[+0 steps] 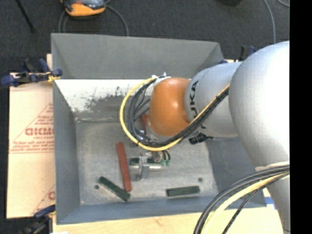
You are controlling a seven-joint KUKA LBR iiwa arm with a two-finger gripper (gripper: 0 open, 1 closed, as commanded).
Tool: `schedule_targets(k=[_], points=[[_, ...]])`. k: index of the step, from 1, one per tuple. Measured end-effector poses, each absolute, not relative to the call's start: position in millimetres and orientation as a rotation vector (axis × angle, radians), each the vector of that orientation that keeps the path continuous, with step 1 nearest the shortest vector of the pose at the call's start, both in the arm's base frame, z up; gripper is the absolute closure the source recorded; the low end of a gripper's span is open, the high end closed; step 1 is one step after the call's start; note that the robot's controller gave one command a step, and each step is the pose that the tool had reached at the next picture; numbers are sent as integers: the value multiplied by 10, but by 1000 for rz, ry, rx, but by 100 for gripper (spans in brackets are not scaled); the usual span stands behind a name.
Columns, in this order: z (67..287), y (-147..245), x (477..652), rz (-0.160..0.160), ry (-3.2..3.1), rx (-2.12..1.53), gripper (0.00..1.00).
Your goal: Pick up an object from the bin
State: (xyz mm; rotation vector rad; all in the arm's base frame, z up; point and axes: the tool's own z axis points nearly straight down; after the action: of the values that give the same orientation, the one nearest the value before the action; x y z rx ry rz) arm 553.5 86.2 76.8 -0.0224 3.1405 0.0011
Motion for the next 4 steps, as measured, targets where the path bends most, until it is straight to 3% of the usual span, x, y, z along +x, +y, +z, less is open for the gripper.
schedule_targets(k=[1,2,3,4], points=[[768,863,5535,1,3140,-21,0],[716,157,6202,-1,3135,-18,100],[716,157,6202,-1,3135,-18,100],[1000,137,5784,-1,3110,-424,0]])
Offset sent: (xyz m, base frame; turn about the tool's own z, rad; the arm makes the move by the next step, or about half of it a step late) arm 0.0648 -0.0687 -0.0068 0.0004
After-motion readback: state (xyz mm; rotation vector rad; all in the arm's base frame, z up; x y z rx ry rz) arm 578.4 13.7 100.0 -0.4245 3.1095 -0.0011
